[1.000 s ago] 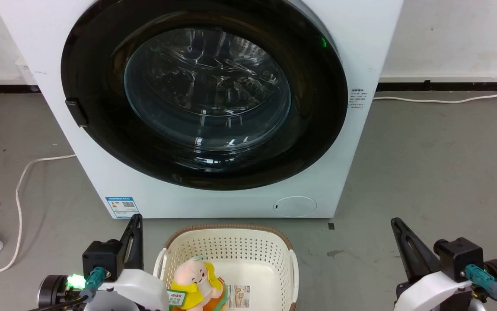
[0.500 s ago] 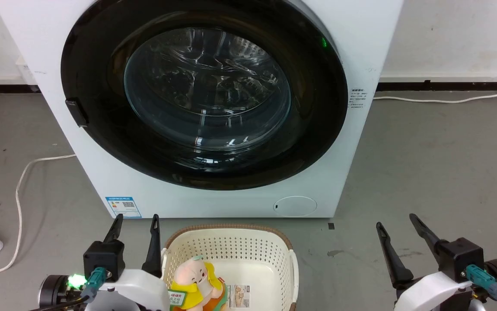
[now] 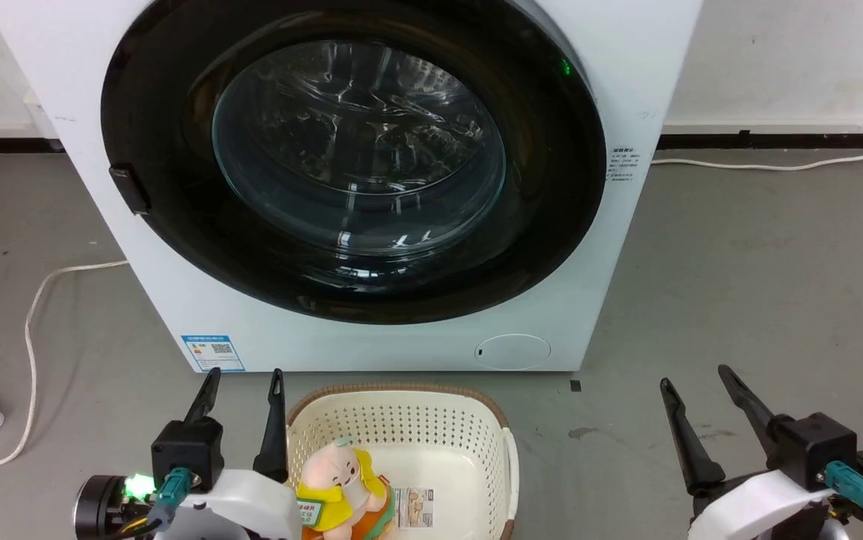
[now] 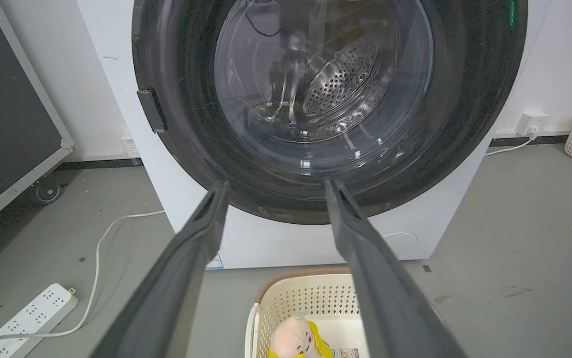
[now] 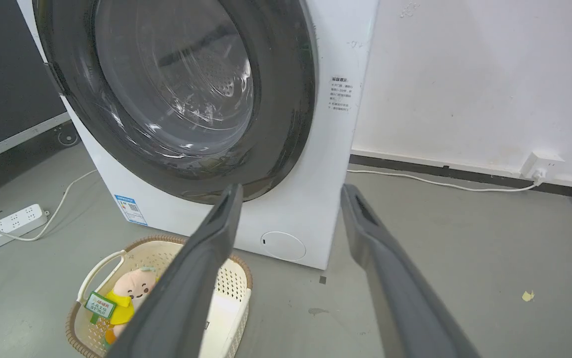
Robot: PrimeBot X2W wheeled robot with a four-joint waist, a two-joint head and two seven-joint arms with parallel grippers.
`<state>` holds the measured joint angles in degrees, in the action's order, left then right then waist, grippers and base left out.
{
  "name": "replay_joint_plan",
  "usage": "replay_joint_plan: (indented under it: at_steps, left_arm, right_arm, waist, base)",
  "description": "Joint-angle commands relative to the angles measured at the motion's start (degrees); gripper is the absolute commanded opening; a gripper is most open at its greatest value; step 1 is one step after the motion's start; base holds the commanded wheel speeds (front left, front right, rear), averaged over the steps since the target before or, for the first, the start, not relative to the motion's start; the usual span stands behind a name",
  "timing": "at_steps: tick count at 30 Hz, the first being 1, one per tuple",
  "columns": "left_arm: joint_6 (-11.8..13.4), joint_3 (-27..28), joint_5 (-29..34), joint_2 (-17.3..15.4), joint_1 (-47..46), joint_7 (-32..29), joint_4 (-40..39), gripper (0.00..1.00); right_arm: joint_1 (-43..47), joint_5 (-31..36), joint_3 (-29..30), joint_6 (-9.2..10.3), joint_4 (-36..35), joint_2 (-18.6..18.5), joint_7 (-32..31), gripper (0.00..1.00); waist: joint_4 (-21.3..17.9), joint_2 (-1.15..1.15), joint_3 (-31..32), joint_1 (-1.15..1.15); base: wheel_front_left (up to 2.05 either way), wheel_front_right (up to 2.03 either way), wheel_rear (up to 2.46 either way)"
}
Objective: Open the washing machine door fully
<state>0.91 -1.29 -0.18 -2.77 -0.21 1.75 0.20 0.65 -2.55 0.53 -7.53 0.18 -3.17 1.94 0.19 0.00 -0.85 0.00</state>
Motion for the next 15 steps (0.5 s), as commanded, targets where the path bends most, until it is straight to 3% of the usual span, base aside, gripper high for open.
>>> replay_joint_plan:
  at_steps: [1,15]
  left_arm:
    - [0.41,-0.32,-0.39,-0.02,-0.45,0.78,-0.28,1.0]
    - [1.0,-1.5,-0.56,-0.03,-1.72,2.33,-0.78,1.0]
  right_arm:
    - [-1.5,-0.94,0.15,0.01,-0.16,0.05,0.64,1.0]
    - [-6.48,-7.88,1.12,0.01,0.61,-0.73,1.08,1.0]
  waist:
    - [0.06,0.0,-0.25,0.0]
    - [0.73,0.0,-2.32,0.0]
  base:
    - [0.0,0.0,0.0]
    - [0.0,0.0,0.0]
